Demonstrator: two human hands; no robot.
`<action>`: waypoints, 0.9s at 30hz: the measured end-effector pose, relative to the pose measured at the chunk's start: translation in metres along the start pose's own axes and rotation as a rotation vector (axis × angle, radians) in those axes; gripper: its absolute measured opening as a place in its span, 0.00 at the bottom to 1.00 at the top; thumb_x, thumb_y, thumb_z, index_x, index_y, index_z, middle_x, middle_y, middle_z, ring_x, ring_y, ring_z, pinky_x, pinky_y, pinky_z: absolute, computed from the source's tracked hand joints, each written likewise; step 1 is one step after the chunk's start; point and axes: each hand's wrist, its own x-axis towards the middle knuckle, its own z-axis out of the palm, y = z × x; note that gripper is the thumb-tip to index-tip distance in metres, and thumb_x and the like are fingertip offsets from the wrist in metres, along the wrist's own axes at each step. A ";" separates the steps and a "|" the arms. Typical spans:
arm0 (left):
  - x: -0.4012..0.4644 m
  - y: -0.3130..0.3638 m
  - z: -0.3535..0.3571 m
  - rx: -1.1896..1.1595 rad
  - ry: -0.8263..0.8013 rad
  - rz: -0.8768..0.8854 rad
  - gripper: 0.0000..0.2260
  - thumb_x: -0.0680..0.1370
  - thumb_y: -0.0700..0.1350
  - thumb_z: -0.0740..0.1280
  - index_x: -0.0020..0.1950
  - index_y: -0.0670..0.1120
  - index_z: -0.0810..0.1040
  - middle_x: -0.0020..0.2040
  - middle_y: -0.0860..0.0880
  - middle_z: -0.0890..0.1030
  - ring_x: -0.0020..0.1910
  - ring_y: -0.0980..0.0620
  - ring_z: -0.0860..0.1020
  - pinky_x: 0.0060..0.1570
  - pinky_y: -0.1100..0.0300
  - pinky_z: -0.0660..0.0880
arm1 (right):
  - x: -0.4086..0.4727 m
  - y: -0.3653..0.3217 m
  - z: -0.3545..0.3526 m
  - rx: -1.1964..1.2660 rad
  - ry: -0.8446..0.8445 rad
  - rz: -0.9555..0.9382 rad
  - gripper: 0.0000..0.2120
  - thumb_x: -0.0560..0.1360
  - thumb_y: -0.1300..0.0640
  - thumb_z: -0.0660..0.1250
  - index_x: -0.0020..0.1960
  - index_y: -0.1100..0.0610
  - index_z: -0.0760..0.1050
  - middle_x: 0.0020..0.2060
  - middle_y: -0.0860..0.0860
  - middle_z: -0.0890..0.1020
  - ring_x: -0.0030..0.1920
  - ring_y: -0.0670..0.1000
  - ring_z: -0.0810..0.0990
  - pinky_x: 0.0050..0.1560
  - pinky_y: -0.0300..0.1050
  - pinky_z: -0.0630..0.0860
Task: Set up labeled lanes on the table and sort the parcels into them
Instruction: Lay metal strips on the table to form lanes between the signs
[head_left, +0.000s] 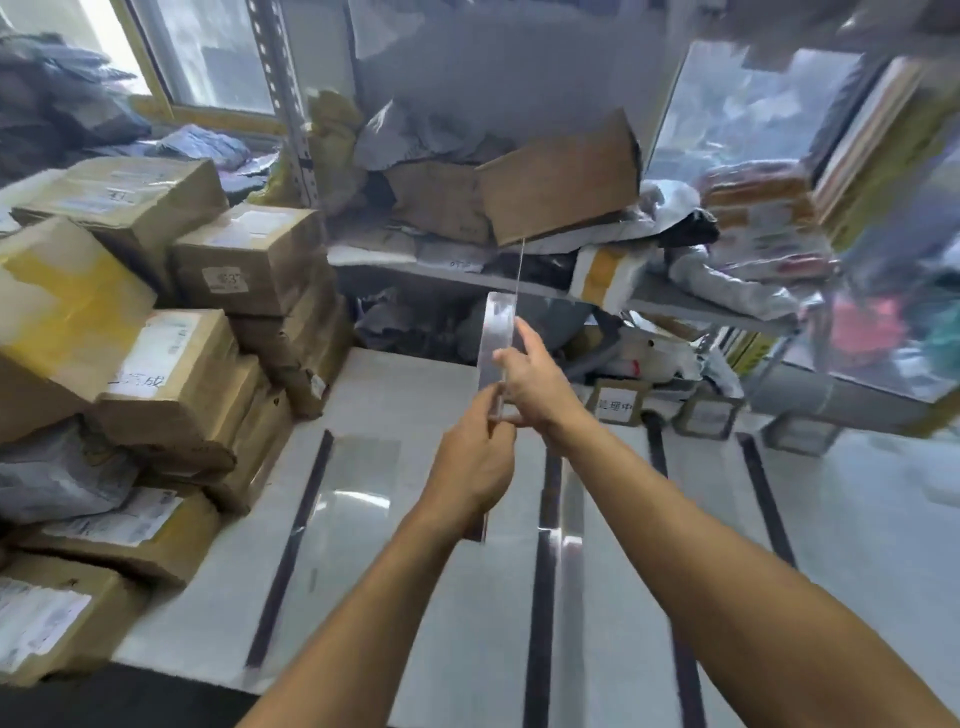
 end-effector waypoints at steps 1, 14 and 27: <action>0.002 0.011 0.020 -0.046 -0.055 -0.002 0.19 0.84 0.49 0.55 0.75 0.60 0.61 0.70 0.49 0.74 0.59 0.54 0.74 0.59 0.51 0.73 | -0.003 0.002 -0.026 -0.020 0.033 0.000 0.32 0.76 0.47 0.57 0.79 0.40 0.54 0.68 0.46 0.69 0.67 0.55 0.70 0.58 0.63 0.78; -0.049 0.129 0.291 -0.190 -0.376 -0.037 0.21 0.80 0.51 0.60 0.72 0.64 0.61 0.60 0.52 0.80 0.51 0.61 0.76 0.45 0.59 0.73 | -0.080 0.078 -0.330 -0.188 0.218 0.055 0.26 0.81 0.50 0.54 0.79 0.44 0.56 0.63 0.50 0.71 0.60 0.52 0.71 0.51 0.50 0.76; -0.128 0.099 0.418 -0.155 -0.509 -0.263 0.28 0.81 0.45 0.59 0.76 0.65 0.51 0.67 0.47 0.74 0.47 0.53 0.78 0.50 0.53 0.79 | -0.151 0.184 -0.409 -0.334 0.160 0.295 0.26 0.78 0.52 0.58 0.76 0.48 0.64 0.69 0.54 0.74 0.63 0.57 0.76 0.55 0.51 0.77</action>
